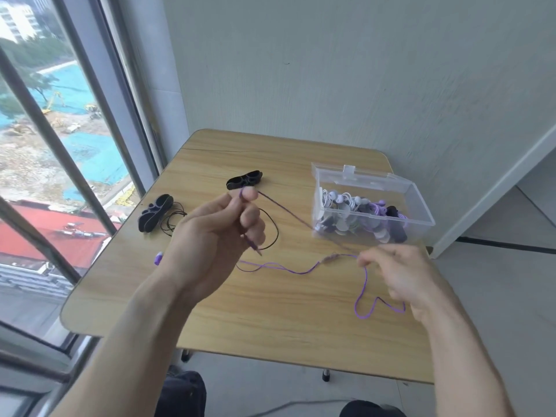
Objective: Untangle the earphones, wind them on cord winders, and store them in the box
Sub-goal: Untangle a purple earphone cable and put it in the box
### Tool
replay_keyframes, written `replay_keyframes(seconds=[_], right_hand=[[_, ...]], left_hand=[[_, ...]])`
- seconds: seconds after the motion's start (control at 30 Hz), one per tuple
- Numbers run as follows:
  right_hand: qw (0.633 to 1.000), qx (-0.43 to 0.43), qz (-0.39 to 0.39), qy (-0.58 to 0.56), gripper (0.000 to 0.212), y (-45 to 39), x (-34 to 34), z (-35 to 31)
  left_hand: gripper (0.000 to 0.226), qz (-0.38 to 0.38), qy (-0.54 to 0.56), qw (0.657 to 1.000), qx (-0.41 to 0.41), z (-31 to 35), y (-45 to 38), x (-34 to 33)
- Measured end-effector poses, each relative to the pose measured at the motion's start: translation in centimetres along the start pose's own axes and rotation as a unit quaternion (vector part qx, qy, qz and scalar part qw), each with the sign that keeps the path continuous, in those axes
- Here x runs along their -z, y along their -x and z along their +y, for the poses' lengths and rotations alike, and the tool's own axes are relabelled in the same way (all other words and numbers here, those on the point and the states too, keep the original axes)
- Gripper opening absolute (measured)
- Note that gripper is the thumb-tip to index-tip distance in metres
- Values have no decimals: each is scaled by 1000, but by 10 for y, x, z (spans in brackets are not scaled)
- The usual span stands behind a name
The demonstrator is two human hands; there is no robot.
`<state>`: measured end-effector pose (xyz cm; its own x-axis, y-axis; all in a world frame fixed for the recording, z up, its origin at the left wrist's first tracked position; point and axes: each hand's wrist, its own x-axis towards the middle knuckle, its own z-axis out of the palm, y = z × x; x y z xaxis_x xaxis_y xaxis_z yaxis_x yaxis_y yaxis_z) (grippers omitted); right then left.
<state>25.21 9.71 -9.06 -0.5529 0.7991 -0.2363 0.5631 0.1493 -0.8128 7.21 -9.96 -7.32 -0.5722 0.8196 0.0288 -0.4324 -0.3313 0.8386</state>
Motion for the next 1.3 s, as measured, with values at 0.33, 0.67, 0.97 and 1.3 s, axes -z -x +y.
replay_keyframes(seconds=[0.33,0.67,0.97,1.3], right_hand=[[866,102,-419,253,32,37,-42,-19],[794,199,-517,-251,14,23,-4,-8],[904,-41,-77,-417,20,-9,-4,5],[945,56,-323,-26,31,16,-24,-1]], left_hand=[[24,173,-31,981,-78,-20,-9,-3],[21,-28,-559,827,48,-36,-3,2],[18,-247,-221,910,250,-19,2,-11],[31,151,57,978,131,-17,-3,-10]])
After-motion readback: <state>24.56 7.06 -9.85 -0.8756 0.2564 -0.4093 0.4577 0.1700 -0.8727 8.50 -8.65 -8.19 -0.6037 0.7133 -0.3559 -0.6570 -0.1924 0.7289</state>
